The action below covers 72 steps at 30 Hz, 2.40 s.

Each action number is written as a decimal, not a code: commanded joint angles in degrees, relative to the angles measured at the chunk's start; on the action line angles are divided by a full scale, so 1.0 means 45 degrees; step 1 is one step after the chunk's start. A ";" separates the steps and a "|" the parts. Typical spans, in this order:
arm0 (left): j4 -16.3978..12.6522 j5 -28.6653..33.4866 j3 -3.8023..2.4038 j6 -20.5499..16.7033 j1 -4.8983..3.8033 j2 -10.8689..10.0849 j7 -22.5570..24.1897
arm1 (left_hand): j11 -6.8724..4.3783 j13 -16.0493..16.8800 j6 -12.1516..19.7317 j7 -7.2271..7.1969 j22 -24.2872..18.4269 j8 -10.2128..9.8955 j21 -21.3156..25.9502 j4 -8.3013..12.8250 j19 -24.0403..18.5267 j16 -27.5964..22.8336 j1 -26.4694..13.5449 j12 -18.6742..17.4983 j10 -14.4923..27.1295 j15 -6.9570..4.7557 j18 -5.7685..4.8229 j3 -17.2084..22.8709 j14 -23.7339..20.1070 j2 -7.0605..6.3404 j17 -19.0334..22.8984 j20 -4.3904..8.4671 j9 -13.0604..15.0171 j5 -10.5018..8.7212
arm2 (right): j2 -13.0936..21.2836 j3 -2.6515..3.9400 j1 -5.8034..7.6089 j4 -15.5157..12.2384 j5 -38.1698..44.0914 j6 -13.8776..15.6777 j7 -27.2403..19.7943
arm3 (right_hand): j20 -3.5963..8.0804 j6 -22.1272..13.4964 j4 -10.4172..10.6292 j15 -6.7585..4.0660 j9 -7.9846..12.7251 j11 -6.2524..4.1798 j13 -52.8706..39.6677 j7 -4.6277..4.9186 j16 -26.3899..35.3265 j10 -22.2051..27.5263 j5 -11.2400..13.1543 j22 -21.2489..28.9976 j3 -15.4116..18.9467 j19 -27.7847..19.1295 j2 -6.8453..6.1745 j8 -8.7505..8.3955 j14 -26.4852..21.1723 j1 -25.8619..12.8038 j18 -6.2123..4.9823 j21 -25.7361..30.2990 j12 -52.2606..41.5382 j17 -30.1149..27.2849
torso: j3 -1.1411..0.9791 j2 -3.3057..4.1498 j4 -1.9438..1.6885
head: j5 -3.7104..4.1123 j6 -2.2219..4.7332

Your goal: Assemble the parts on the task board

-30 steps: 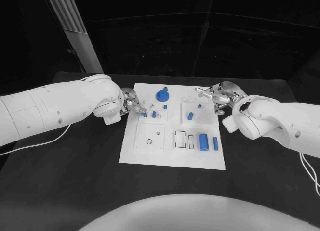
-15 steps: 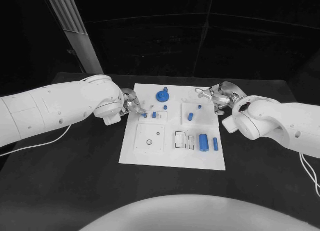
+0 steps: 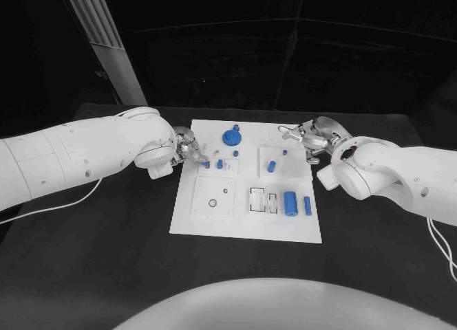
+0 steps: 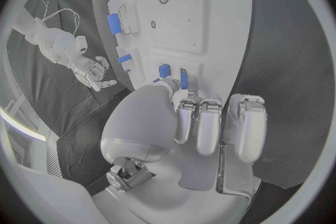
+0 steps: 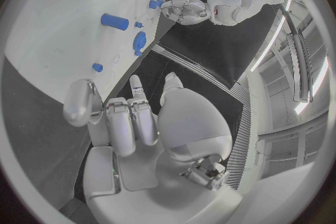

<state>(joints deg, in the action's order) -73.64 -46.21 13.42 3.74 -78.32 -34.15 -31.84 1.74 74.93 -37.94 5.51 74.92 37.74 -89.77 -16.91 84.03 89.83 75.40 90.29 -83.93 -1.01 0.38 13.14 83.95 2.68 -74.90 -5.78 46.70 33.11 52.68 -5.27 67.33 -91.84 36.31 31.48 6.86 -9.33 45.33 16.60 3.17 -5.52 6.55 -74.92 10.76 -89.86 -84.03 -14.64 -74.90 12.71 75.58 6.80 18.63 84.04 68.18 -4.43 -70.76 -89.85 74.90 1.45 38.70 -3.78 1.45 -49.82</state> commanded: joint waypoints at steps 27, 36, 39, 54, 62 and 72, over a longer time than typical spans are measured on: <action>0.0289 -0.0065 -0.0002 0.0063 0.0001 0.0104 0.0175 | 0.0064 0.3348 0.0033 -0.0006 0.3352 0.0062 -0.0052 0.0035 0.1326 0.0039 -0.0066 -0.0065 -0.1349 0.0113 -0.0083 -0.0011 0.1344 0.0101 -0.3355 -0.0078 -0.0035 0.0040 | 0.0018 0.0006 0.0017 -0.0040 0.0041 0.0061 -0.0072 | 0.0060 -0.0102 0.0006 -0.0073 -0.0020 -0.0020 -0.3351 -0.0013 -0.0031 -0.1326 -0.0041 -0.1138 0.0102 -0.0034 -0.0003 0.0047 0.1324 0.0157 -0.0183 0.0040 -0.0032 0.3355 | -0.0002 0.0007 -0.0001 | 0.0028 -0.0039; 0.0332 -0.0065 -0.0002 0.0173 0.0010 0.0166 0.0162 | 0.0064 0.3348 0.0034 -0.0007 0.3352 0.0063 -0.0052 0.0035 0.1326 0.0039 -0.0066 -0.0065 -0.1349 0.0113 -0.0083 -0.0007 0.1344 0.0103 -0.3355 -0.0079 -0.0039 0.0056 | 0.0009 0.0006 0.0017 -0.0040 0.0041 0.0060 -0.0068 | 0.0060 -0.0102 0.0006 -0.0073 -0.0020 -0.0020 -0.3351 -0.0013 -0.0031 -0.1326 -0.0041 -0.1138 0.0102 -0.0034 -0.0003 0.0047 0.1324 0.0157 -0.0183 0.0040 -0.0032 0.3355 | -0.0002 -0.0003 0.0002 | 0.0022 -0.0039; 0.0324 -0.0065 -0.0002 0.0184 0.0013 0.0152 0.0175 | 0.0064 0.3348 0.0034 -0.0007 0.3352 0.0063 -0.0052 0.0035 0.1326 0.0039 -0.0066 -0.0065 -0.1349 0.0113 -0.0083 -0.0007 0.1344 0.0103 -0.3355 -0.0079 -0.0039 0.0056 | 0.0016 0.0006 0.0017 -0.0037 0.0041 0.0067 -0.0066 | 0.0060 -0.0102 0.0006 -0.0073 -0.0020 -0.0020 -0.3351 -0.0013 -0.0031 -0.1326 -0.0041 -0.1138 0.0102 -0.0034 -0.0003 0.0047 0.1324 0.0157 -0.0183 0.0040 -0.0032 0.3355 | -0.0004 -0.0002 0.0001 | 0.0028 -0.0039; 0.0078 -0.0064 -0.0002 -0.0095 0.0016 -0.0026 0.0534 | 0.0020 0.3348 0.0011 -0.0055 0.3352 0.0242 -0.0052 0.0155 0.1326 0.0039 0.0473 -0.0065 -0.1349 0.0076 -0.0083 0.0266 0.1344 -0.0068 -0.3355 -0.0066 -0.0078 0.0488 | 0.0011 0.0006 0.0017 0.0009 0.0041 0.0089 -0.0066 | 0.0061 -0.0119 0.0008 -0.0074 -0.0018 -0.0020 -0.3351 -0.0013 -0.0031 -0.1326 -0.0045 -0.1132 0.0130 -0.0041 0.0018 0.0077 0.1324 0.0166 -0.0188 0.0062 -0.0032 0.3355 | -0.0002 0.0001 -0.0006 | 0.0047 -0.0036; -0.0032 -0.0064 -0.0002 -0.0469 0.0016 -0.0127 0.0844 | 0.0015 0.3348 0.0002 -0.0057 0.3352 0.0292 -0.0052 0.0161 0.1326 0.0039 0.0592 -0.0065 -0.1349 0.0070 -0.0083 0.0333 0.1344 -0.0099 -0.3355 -0.0061 -0.0081 0.0566 | 0.0006 0.0006 0.0017 0.0039 0.0041 0.0108 -0.0059 | 0.0061 -0.0119 0.0008 -0.0074 -0.0018 -0.0020 -0.3351 -0.0013 -0.0031 -0.1326 -0.0045 -0.1132 0.0130 -0.0041 0.0018 0.0077 0.1324 0.0166 -0.0188 0.0062 -0.0032 0.3355 | -0.0004 0.0003 -0.0004 | 0.0033 -0.0026; 0.0028 -0.0064 -0.0002 -0.0701 0.0016 -0.0124 0.1012 | 0.0018 0.3348 0.0000 -0.0049 0.3352 0.0301 -0.0052 0.0134 0.1326 0.0039 0.0592 -0.0065 -0.1349 0.0070 -0.0083 0.0344 0.1344 -0.0095 -0.3355 -0.0060 -0.0085 0.0588 | -0.0013 0.0006 0.0016 0.0051 0.0041 0.0109 -0.0055 | 0.0061 -0.0119 0.0008 -0.0074 -0.0018 -0.0020 -0.3351 -0.0013 -0.0031 -0.1326 -0.0045 -0.1132 0.0130 -0.0041 0.0018 0.0077 0.1324 0.0166 -0.0188 0.0062 -0.0032 0.3355 | 0.0001 0.0001 0.0003 | 0.0016 -0.0021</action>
<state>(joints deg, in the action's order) -73.56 -46.27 13.43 1.65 -78.18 -34.75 -28.54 1.74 74.93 -37.98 5.51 74.92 38.86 -89.77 -16.22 84.03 89.83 77.32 90.29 -83.93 -1.01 0.38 14.48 83.95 2.27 -74.91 -5.78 46.29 35.52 52.65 -5.27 67.33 -91.57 36.31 31.53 6.92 -9.33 45.33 16.65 3.17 -5.52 6.55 -74.92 10.76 -89.86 -84.03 -14.64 -74.90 13.09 75.58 7.03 18.63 84.04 68.41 -4.44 -70.76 -89.85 74.90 1.44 38.70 -3.81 1.51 -49.91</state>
